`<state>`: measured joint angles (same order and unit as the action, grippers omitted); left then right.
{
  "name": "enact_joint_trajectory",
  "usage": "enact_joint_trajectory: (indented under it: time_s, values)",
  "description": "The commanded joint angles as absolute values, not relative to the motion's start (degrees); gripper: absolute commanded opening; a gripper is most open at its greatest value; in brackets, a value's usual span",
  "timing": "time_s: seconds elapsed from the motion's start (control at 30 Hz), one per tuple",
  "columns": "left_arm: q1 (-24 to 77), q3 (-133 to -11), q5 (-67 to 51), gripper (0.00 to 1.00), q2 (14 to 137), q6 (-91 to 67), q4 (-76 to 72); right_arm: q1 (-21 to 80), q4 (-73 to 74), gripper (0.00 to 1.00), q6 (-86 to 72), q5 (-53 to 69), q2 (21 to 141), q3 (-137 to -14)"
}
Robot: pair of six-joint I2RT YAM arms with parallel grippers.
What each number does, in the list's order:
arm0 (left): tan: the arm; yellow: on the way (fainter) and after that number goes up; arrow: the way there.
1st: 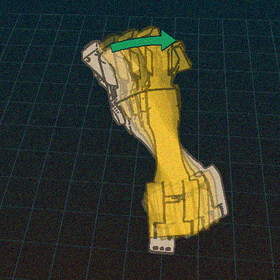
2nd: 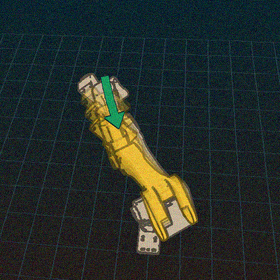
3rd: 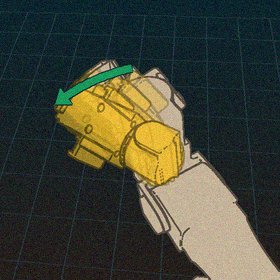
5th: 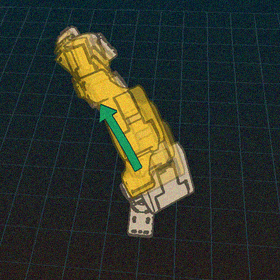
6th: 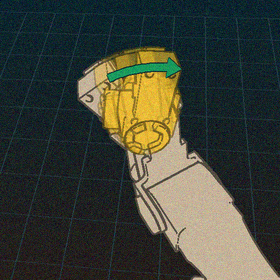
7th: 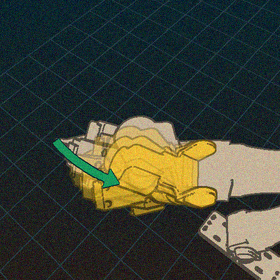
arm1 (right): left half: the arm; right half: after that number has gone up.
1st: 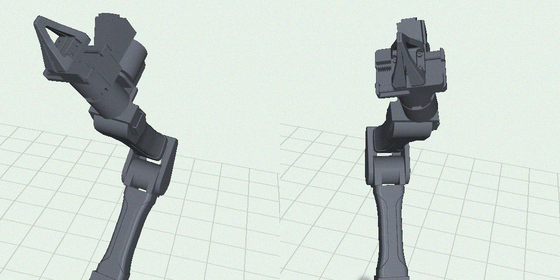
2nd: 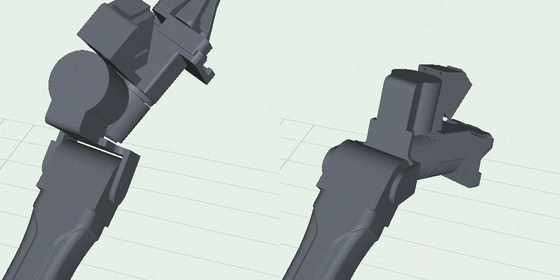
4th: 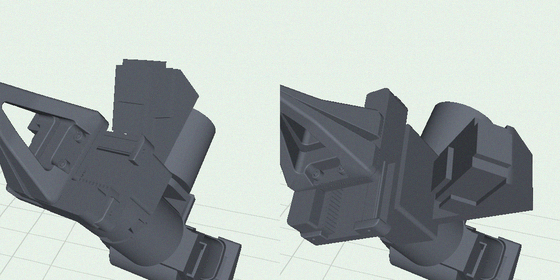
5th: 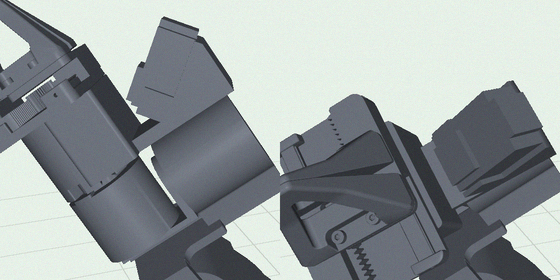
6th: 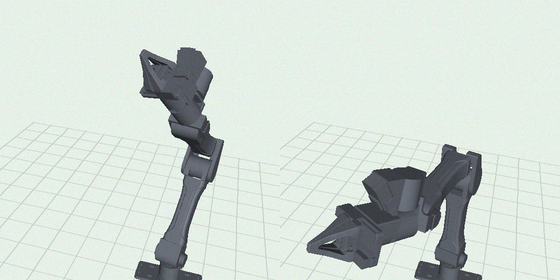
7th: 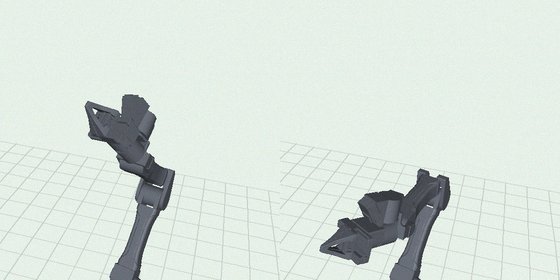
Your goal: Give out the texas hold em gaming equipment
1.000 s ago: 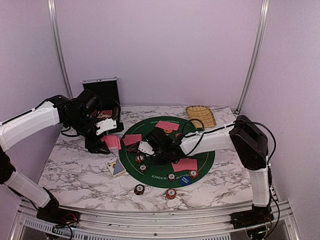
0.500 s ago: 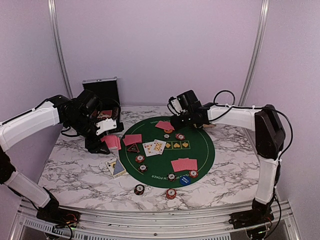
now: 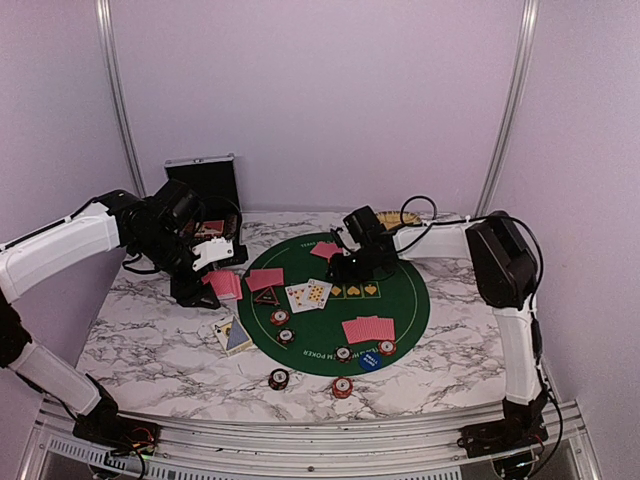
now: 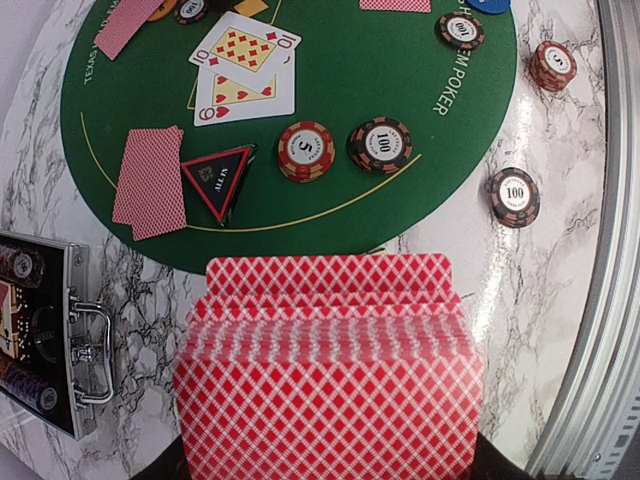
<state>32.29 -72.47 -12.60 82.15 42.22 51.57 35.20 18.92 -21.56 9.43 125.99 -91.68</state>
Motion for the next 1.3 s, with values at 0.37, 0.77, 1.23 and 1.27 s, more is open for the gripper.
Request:
enact_joint_trajectory:
  time_s: [0.37,0.77,1.23,1.27]
  values:
    - [32.0,-73.0,-13.1,0.0,81.2,42.0,52.1,33.9,22.2,0.39,-25.4,6.4,136.2,-105.2]
    - [32.0,-73.4,-13.6,0.0,81.1,41.8,52.1,33.7,16.5,0.42,-25.2,10.4,121.3,-95.1]
    - [32.0,-74.4,-15.6,0.0,82.4,41.3,52.0,38.3,9.4,0.82,-34.8,26.4,104.7,-80.6]
    - [32.0,-74.5,-15.7,0.0,82.5,41.3,52.0,39.2,9.0,0.84,-35.8,27.3,104.7,-80.6]
